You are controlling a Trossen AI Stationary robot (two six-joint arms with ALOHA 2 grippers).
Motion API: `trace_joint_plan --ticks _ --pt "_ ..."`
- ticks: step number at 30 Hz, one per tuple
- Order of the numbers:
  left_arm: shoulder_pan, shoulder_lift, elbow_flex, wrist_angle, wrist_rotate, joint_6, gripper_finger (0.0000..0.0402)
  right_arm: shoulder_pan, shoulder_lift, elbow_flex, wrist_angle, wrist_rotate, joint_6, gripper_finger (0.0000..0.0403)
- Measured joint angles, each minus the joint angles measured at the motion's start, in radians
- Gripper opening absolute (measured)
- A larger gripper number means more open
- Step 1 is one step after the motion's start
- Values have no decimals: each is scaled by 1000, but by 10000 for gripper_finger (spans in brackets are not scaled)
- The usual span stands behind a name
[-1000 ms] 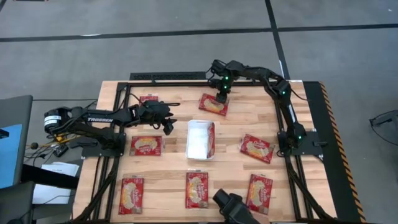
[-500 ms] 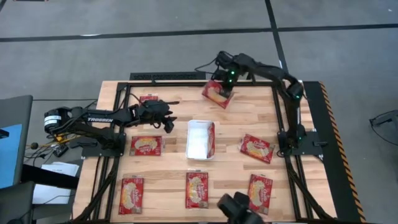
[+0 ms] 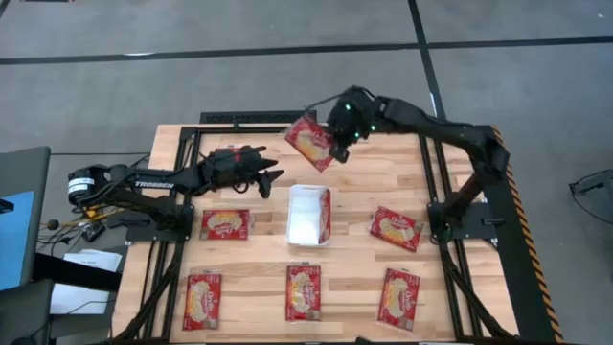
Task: Sort popcorn bags into baskets
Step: Put the red popcorn bag into the white bin
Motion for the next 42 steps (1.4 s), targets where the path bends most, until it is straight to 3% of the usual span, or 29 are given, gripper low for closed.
trace_joint_plan --ticks 9,14,22,27,32,33,42 --pt "-52 0 0 127 32 21 233 132 -92 -179 367 30 104 4" --pt "-75 0 0 209 37 28 243 206 -81 -204 418 163 100 4" --pt "-78 0 0 225 21 -2 239 269 -79 -226 472 193 97 4" --pt "-82 0 0 223 25 50 179 296 -79 -226 479 196 98 5" --pt "-87 0 0 221 107 61 36 320 -80 -226 467 191 37 18" --pt "-87 0 -1 219 126 52 22 327 -81 -226 461 190 13 27" --pt "-43 -34 -1 167 375 -175 8 382 -186 -224 310 177 -366 159"
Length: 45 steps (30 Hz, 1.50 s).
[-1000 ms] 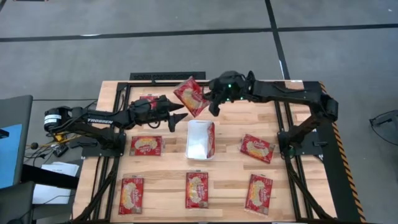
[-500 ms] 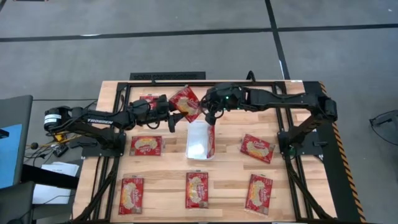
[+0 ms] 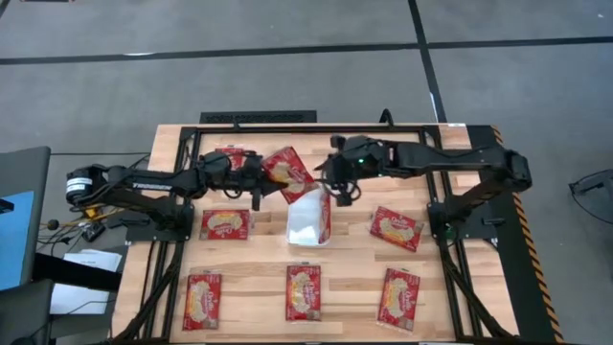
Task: Sort popcorn bags into baskets
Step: Put the red popcorn bag into the white bin
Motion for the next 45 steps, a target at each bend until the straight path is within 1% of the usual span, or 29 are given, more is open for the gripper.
trace_joint_plan --ticks 3,6,8,10,13,15,16,21,24,28,31,32,38,45 --pt "29 -11 2 13 130 -50 9 36 -38 0 -41 8 -164 201" --pt "54 -17 0 3 300 -77 10 83 -62 -1 -97 30 -396 228" --pt "61 -17 0 3 401 -83 10 124 -62 -1 -98 94 -531 235" --pt "61 -17 0 2 457 -96 10 164 -54 -1 -94 181 -660 234" --pt "62 -17 0 3 462 -128 10 216 -2 2 -45 297 -808 222" --pt "62 -17 0 4 457 -139 10 244 38 -3 -31 372 -876 208" --pt "62 -17 0 2 455 -142 10 255 62 -3 9 401 -913 200" --pt "62 -17 1 -3 457 -174 11 291 145 0 139 527 -1114 156" --pt "62 -17 1 -10 484 -177 11 300 171 0 189 588 -1226 134" --pt "62 -17 1 -23 530 -189 11 308 169 1 202 624 -1286 123" --pt "62 -17 1 -24 550 -195 11 317 147 -4 192 665 -1304 127" --pt "62 -17 1 -24 550 -195 11 321 146 2 220 666 -1309 130" --pt "65 -17 1 -22 543 -196 6 348 127 -1 232 650 -1369 152" --pt "65 -17 1 -21 531 -212 7 361 129 -1 274 587 -1443 164"
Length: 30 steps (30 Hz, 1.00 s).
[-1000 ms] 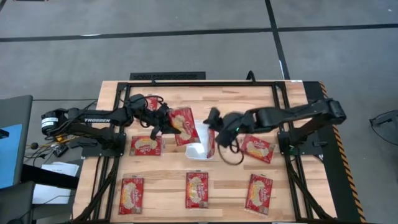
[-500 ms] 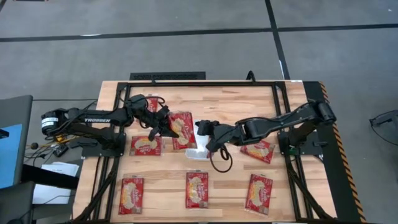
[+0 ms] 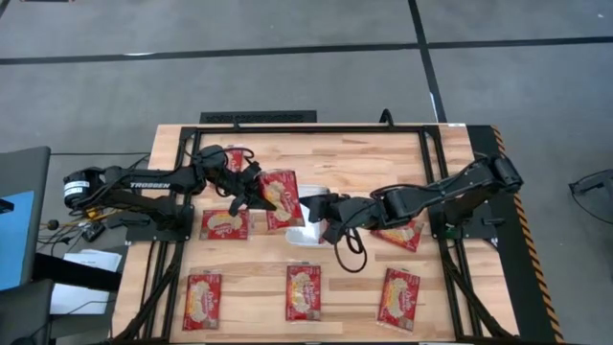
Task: Sort popcorn bags into baskets
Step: Put the red popcorn bag into the white bin
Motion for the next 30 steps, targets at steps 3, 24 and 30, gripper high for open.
trace_joint_plan --ticks 3,24,30 --pt "0 0 0 4 20 -12 6 -12 0 0 -2 -24 -11 166" --pt "0 1 -1 10 50 -25 6 -42 91 0 103 -89 -137 122" --pt "0 1 -2 15 47 -18 6 -42 92 0 99 -56 -116 101"
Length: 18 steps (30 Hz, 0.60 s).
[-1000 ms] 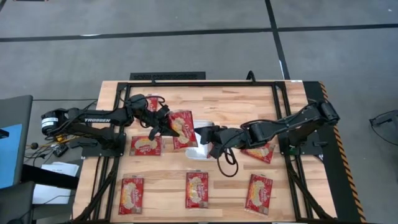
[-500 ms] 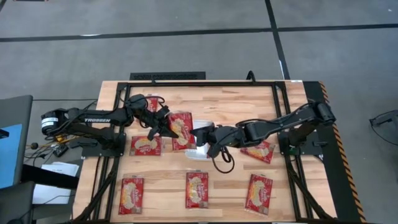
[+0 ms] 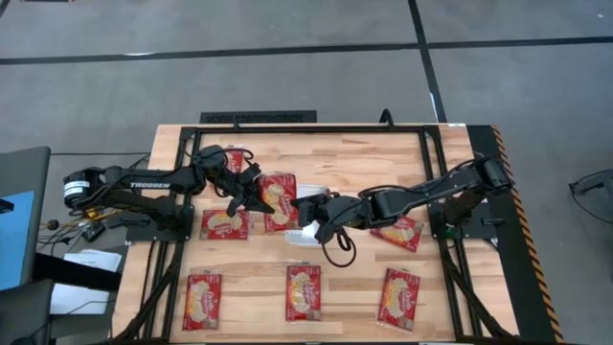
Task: Sort popcorn bags into baskets
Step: Put the red popcorn bag into the white bin
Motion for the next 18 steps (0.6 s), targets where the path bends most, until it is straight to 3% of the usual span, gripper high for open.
trace_joint_plan --ticks 6,15,18 --pt "1 0 2 11 2 23 6 0 -25 0 -22 57 84 121" --pt "0 0 2 16 41 54 6 15 -55 2 -54 56 66 241" --pt "0 0 2 31 34 37 6 15 -46 0 -59 52 37 262"
